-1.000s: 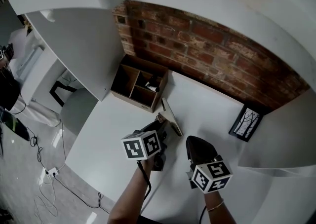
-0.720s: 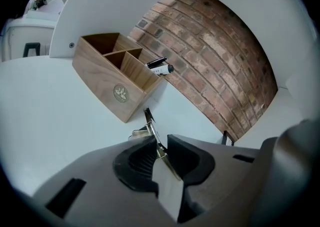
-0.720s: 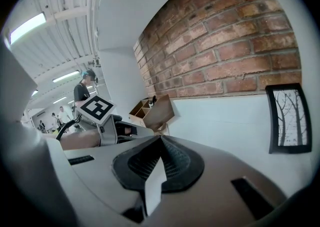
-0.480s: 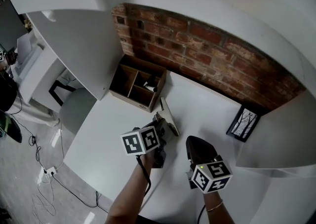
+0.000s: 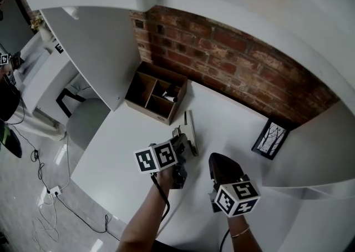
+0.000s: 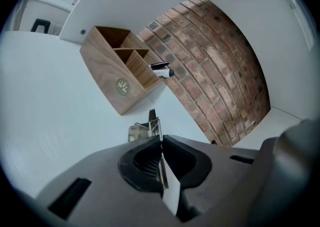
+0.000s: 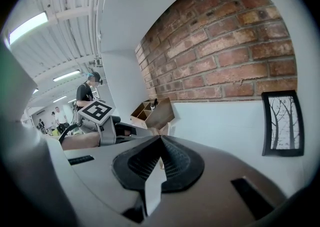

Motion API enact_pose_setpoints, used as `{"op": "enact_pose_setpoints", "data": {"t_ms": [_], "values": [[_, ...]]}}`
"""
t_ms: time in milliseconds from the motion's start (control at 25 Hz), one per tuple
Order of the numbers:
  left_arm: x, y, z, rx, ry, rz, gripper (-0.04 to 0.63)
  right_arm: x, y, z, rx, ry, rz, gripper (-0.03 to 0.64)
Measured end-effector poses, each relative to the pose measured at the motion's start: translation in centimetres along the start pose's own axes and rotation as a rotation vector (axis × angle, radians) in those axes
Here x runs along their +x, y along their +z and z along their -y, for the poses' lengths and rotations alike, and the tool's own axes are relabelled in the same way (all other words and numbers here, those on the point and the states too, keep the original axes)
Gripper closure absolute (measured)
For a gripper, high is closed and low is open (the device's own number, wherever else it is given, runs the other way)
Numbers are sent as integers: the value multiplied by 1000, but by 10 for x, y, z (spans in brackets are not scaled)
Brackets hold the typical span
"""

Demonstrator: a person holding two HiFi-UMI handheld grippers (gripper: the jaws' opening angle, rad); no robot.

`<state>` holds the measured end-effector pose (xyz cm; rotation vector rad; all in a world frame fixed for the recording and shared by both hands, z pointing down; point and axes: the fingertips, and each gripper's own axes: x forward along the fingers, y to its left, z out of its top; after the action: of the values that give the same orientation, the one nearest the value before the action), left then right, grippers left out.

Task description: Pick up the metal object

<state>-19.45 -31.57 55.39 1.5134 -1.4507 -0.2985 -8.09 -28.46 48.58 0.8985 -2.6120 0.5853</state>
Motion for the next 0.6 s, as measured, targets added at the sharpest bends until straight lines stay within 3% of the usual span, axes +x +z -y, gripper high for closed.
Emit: {"op": "enact_pose_setpoints", "data": {"t_ms": [280,600], "values": [[-18,-1,19,70,-32,5,580,-13,7,-7,-10,-8,20,612],[-62,11,57,236,-51,65,580,-33,23,-21,-27,-12,71,612]]}}
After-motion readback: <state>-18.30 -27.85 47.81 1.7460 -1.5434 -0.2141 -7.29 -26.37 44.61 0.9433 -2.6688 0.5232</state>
